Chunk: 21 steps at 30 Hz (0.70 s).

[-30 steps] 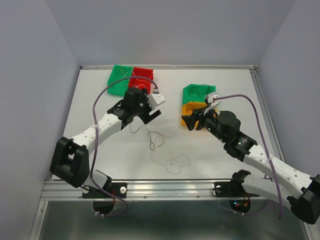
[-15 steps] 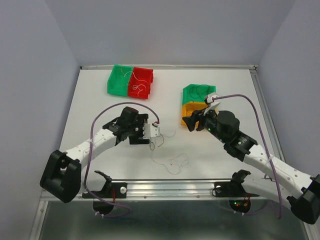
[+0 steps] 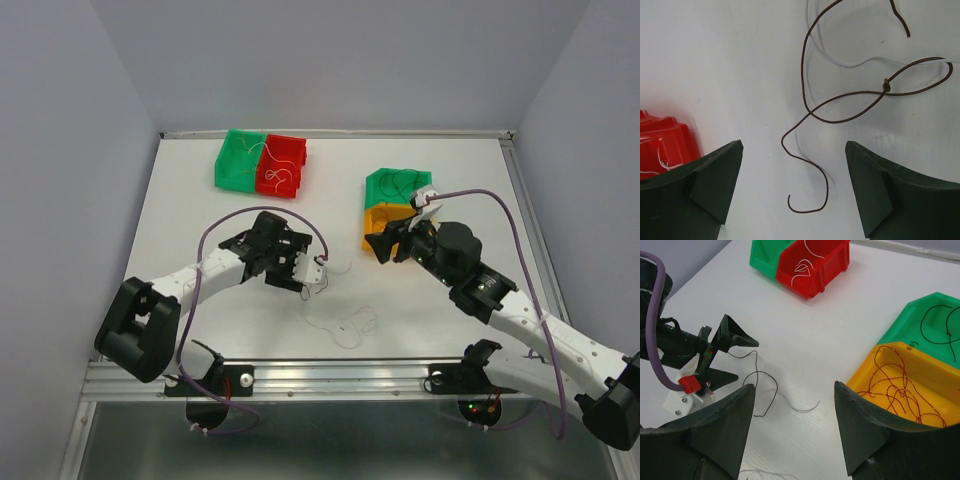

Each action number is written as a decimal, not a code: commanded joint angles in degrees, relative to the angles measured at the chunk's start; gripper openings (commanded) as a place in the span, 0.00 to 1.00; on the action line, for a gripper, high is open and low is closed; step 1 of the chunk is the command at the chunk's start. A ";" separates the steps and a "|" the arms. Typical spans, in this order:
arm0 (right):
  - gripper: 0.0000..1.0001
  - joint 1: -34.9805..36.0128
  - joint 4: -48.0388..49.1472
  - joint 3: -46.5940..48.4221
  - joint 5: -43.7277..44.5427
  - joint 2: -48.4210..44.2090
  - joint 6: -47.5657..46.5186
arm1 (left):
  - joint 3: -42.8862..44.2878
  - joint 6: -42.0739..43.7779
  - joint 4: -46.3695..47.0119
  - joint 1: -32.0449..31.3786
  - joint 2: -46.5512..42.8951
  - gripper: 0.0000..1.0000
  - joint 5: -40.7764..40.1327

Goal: Untangle the cables

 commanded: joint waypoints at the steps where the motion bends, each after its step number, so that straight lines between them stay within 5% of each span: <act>1: 0.70 0.01 0.95 3.76 -1.08 -1.23 -1.33 | 1.58 5.46 0.57 -1.21 -0.50 0.92 4.19; 15: 0.70 0.10 1.48 2.70 -2.31 -2.90 -1.95 | 10.10 7.58 -8.66 -3.50 13.82 0.65 4.11; 21: 0.70 0.01 1.65 1.91 -2.84 -4.66 -2.13 | 12.12 7.14 -11.29 -3.50 18.05 0.32 2.88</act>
